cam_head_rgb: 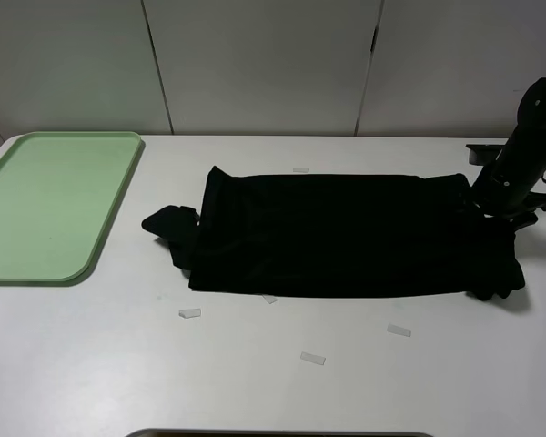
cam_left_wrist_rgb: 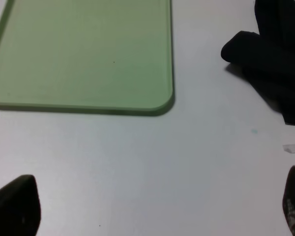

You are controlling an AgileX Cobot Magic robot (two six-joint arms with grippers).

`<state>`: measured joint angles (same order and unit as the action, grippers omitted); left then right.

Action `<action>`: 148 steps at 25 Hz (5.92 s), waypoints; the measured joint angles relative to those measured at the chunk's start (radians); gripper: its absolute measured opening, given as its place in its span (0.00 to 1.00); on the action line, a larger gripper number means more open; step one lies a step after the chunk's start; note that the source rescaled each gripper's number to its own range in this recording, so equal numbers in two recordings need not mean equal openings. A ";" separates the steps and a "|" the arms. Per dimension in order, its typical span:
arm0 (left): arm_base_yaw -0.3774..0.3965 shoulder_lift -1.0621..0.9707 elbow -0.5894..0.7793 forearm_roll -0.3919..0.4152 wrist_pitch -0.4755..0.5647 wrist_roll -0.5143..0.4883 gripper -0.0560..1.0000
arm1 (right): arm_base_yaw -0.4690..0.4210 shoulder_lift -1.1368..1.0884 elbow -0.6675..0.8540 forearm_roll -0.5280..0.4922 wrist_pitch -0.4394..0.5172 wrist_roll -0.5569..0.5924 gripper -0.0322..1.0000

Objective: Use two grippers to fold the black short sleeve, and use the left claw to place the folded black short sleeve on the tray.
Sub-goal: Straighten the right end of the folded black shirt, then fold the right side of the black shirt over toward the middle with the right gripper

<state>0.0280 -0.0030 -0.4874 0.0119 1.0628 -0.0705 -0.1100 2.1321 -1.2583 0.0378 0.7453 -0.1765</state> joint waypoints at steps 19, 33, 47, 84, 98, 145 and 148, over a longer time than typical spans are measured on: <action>0.000 0.000 0.000 0.001 0.000 0.000 0.98 | 0.008 -0.003 -0.030 0.009 0.044 0.000 0.09; 0.000 0.000 0.000 0.001 0.000 0.000 0.98 | -0.041 -0.055 -0.233 -0.104 0.271 -0.020 0.09; 0.000 0.000 0.000 0.001 0.000 0.000 0.98 | -0.117 -0.060 -0.461 -0.123 0.466 -0.091 0.09; 0.000 0.000 0.000 0.000 0.000 -0.001 0.98 | 0.262 -0.076 -0.287 -0.297 0.383 0.157 0.09; 0.000 0.000 0.000 0.000 0.000 -0.001 0.98 | 0.384 -0.049 -0.322 -0.281 0.348 0.182 0.99; 0.000 0.000 0.000 0.001 0.000 -0.001 0.98 | 0.090 -0.271 0.193 0.003 0.024 0.038 1.00; 0.000 0.000 0.000 0.001 0.000 -0.001 0.98 | 0.090 -0.367 0.158 0.003 0.088 0.035 1.00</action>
<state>0.0280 -0.0030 -0.4874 0.0129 1.0628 -0.0712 -0.0201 1.7652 -1.1008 0.0411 0.8338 -0.1411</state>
